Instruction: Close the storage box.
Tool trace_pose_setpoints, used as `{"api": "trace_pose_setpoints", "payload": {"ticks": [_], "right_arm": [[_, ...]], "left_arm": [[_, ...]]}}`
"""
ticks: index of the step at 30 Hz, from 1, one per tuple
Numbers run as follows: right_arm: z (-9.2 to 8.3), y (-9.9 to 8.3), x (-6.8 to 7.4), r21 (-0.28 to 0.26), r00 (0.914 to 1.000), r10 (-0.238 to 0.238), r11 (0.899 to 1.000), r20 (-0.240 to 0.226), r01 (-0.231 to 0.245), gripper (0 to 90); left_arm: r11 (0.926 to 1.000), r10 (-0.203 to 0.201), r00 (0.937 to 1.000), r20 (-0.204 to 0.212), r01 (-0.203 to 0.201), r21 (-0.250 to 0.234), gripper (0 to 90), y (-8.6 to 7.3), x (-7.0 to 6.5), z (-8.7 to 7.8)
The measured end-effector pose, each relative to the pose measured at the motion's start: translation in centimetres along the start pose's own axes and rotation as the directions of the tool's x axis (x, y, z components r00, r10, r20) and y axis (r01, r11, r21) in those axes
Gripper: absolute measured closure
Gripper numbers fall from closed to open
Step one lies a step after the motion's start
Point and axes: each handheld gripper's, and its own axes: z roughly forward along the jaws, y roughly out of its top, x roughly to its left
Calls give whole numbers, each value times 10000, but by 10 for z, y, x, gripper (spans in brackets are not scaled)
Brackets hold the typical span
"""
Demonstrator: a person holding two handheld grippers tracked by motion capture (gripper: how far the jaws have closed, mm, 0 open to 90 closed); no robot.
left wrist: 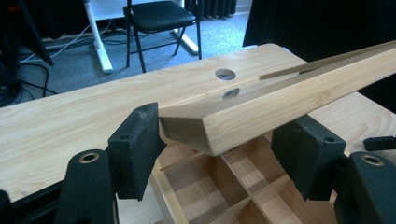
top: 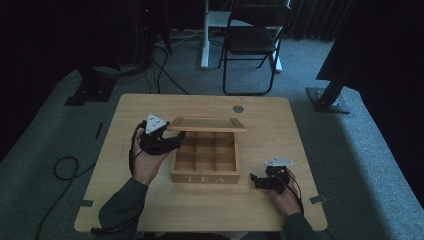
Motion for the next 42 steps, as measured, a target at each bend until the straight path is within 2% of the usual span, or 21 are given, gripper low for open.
{"api": "trace_pose_setpoints", "payload": {"ticks": [17,42], "right_arm": [[0,0,0,3,10000,-19,10000,3,19,120],[0,0,0,10,10000,-8,10000,-5,8,121]], "left_arm": [[9998,-84,10000,12,84,179,327,-12,-4,-2],[9972,-228,9996,178,215,712,316,-34,-8,-3]]}}
